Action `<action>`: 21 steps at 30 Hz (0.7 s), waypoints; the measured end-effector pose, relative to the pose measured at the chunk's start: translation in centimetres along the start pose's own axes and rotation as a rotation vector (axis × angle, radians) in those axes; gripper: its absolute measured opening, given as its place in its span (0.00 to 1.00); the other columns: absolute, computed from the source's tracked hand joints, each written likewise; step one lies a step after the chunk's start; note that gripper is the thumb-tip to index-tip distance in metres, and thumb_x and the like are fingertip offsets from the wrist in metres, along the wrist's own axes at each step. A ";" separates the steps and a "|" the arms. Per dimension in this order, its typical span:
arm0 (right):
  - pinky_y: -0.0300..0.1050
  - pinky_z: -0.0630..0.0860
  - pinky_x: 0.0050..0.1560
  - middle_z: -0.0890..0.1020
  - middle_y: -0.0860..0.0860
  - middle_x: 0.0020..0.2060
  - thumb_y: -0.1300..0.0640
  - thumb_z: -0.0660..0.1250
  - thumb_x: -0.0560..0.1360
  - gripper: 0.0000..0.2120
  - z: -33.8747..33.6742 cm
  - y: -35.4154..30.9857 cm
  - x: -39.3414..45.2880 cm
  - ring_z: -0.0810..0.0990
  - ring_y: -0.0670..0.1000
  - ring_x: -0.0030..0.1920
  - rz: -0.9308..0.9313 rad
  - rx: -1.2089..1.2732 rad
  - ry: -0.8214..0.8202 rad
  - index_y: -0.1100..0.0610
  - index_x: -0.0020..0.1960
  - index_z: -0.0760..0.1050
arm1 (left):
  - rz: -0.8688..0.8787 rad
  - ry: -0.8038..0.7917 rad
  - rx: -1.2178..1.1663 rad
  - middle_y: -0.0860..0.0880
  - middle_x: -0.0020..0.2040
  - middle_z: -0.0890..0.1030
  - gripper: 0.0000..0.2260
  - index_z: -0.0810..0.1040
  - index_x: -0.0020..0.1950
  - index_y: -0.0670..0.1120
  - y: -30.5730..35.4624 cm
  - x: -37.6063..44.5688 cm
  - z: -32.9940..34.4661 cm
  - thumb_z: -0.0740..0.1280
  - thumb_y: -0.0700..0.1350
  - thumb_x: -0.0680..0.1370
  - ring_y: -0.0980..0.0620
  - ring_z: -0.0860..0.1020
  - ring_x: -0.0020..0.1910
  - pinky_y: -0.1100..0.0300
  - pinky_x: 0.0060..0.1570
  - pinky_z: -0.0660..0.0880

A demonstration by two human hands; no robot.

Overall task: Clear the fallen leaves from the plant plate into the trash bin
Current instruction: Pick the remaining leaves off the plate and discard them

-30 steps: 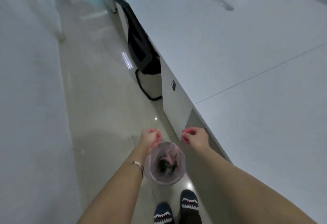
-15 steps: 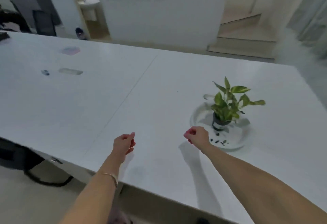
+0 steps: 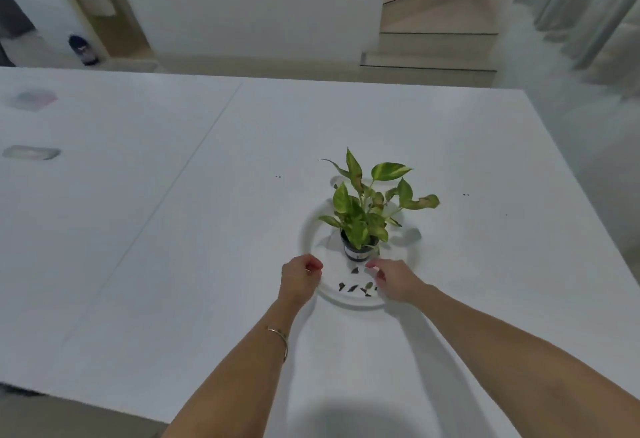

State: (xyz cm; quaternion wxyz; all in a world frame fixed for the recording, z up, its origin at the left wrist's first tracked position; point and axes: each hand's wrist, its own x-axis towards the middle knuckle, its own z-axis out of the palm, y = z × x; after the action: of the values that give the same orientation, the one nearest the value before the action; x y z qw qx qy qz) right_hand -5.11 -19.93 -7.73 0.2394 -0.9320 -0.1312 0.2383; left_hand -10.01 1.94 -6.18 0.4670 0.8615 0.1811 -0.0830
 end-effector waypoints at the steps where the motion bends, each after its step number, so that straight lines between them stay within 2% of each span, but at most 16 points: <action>1: 0.44 0.71 0.56 0.82 0.60 0.53 0.66 0.58 0.75 0.24 0.3 0.0 0.6 0.79 0.59 0.54 -0.034 -0.057 -0.063 0.56 0.70 0.68 | 0.022 -0.038 0.050 0.46 0.42 0.83 0.09 0.82 0.47 0.42 0.1 0.6 0.7 0.64 0.34 0.72 0.50 0.79 0.41 0.64 0.45 0.75; 3: 0.46 0.71 0.55 0.78 0.63 0.56 0.65 0.58 0.75 0.28 1.0 -0.2 1.5 0.76 0.61 0.55 -0.072 -0.157 -0.134 0.53 0.74 0.60 | 0.048 -0.109 0.143 0.43 0.45 0.83 0.10 0.82 0.48 0.40 0.1 1.6 1.8 0.63 0.32 0.71 0.50 0.78 0.41 0.62 0.45 0.75; 5: 0.46 0.72 0.54 0.74 0.63 0.58 0.62 0.58 0.76 0.29 1.5 0.1 2.4 0.76 0.61 0.54 -0.069 -0.197 -0.159 0.49 0.75 0.58 | 0.075 -0.164 0.215 0.42 0.45 0.82 0.12 0.81 0.49 0.39 0.2 2.6 2.7 0.63 0.32 0.70 0.51 0.77 0.40 0.61 0.43 0.75; 7: 0.47 0.74 0.56 0.72 0.58 0.58 0.61 0.58 0.76 0.26 1.8 0.5 3.0 0.79 0.58 0.53 -0.058 -0.180 -0.174 0.46 0.72 0.63 | 0.106 -0.239 0.329 0.45 0.42 0.80 0.10 0.81 0.48 0.40 0.1 3.5 3.5 0.66 0.35 0.68 0.51 0.74 0.41 0.62 0.41 0.71; 9: 0.45 0.74 0.54 0.73 0.56 0.55 0.63 0.57 0.76 0.22 1.4 0.9 3.3 0.81 0.57 0.51 -0.065 -0.152 -0.175 0.47 0.67 0.71 | 0.116 -0.314 0.430 0.47 0.41 0.78 0.10 0.79 0.47 0.41 0.0 4.5 4.3 0.70 0.42 0.68 0.51 0.73 0.41 0.61 0.41 0.68; 12: 0.40 0.69 0.46 0.75 0.55 0.44 0.65 0.59 0.75 0.15 0.6 1.9 3.8 0.79 0.57 0.47 -0.077 -0.116 -0.122 0.54 0.53 0.82 | 0.109 -0.337 0.544 0.50 0.41 0.75 0.16 0.76 0.46 0.46 0.2 5.2 5.3 0.73 0.54 0.65 0.50 0.74 0.43 0.60 0.39 0.67; 13: 0.39 0.67 0.45 0.76 0.55 0.43 0.65 0.60 0.75 0.14 0.5 2.4 3.8 0.78 0.56 0.46 -0.071 -0.107 -0.104 0.56 0.49 0.83 | 0.118 -0.327 0.599 0.50 0.43 0.75 0.20 0.76 0.47 0.45 0.2 5.3 5.8 0.73 0.57 0.64 0.49 0.76 0.45 0.59 0.39 0.68; 15: 0.41 0.70 0.48 0.80 0.58 0.45 0.65 0.60 0.74 0.13 0.5 3.2 3.7 0.79 0.58 0.47 -0.048 -0.075 -0.072 0.57 0.46 0.83 | 0.155 -0.317 0.707 0.48 0.48 0.76 0.24 0.76 0.50 0.44 0.3 5.4 6.5 0.72 0.61 0.65 0.47 0.77 0.48 0.56 0.42 0.71; 18: 0.44 0.72 0.55 0.83 0.59 0.48 0.66 0.60 0.73 0.12 0.6 3.4 3.6 0.80 0.58 0.51 -0.006 -0.016 -0.014 0.60 0.49 0.82 | 0.177 -0.335 0.702 0.46 0.50 0.78 0.21 0.76 0.50 0.43 0.1 6.0 7.1 0.71 0.58 0.68 0.45 0.78 0.49 0.55 0.43 0.72; 21: 0.43 0.74 0.50 0.83 0.55 0.41 0.62 0.68 0.70 0.09 0.6 2.8 3.7 0.79 0.55 0.45 0.029 0.001 -0.024 0.61 0.50 0.81 | 0.202 -0.354 0.602 0.43 0.49 0.80 0.13 0.76 0.49 0.42 -0.3 6.2 6.9 0.70 0.49 0.71 0.43 0.78 0.48 0.56 0.41 0.69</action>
State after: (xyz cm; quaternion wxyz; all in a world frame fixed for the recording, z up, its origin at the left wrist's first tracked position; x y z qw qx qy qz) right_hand -1.91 -20.75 -11.00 0.2347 -0.9308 -0.1206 0.2529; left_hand -4.18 -2.21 -12.13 0.2226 0.9462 -0.0208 -0.2338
